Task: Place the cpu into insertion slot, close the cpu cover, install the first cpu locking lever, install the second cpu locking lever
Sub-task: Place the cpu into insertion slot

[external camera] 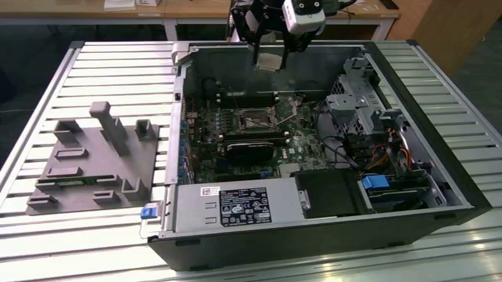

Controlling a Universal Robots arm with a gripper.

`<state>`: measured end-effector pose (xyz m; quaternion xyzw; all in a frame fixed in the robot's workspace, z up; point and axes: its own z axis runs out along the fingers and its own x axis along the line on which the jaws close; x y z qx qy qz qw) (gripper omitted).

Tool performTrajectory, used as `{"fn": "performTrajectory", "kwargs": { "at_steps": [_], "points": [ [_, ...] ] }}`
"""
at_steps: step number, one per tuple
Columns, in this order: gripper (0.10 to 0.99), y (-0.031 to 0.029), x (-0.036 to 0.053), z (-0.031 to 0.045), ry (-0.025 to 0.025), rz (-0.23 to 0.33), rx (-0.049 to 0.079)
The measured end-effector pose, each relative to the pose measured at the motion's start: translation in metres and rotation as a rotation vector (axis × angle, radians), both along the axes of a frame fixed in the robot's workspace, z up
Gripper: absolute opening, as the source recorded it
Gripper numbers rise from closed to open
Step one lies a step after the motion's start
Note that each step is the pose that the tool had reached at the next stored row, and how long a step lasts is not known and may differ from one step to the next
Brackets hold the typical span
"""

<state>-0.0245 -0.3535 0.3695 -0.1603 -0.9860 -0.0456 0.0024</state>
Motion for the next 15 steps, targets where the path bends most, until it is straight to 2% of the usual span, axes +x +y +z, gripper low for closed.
{"fn": "performTrajectory", "kwargs": {
  "at_steps": [15],
  "points": [
    [0.537, 0.0, -0.0001, -0.0006, 0.0, -0.093, 0.0]
  ]
}}
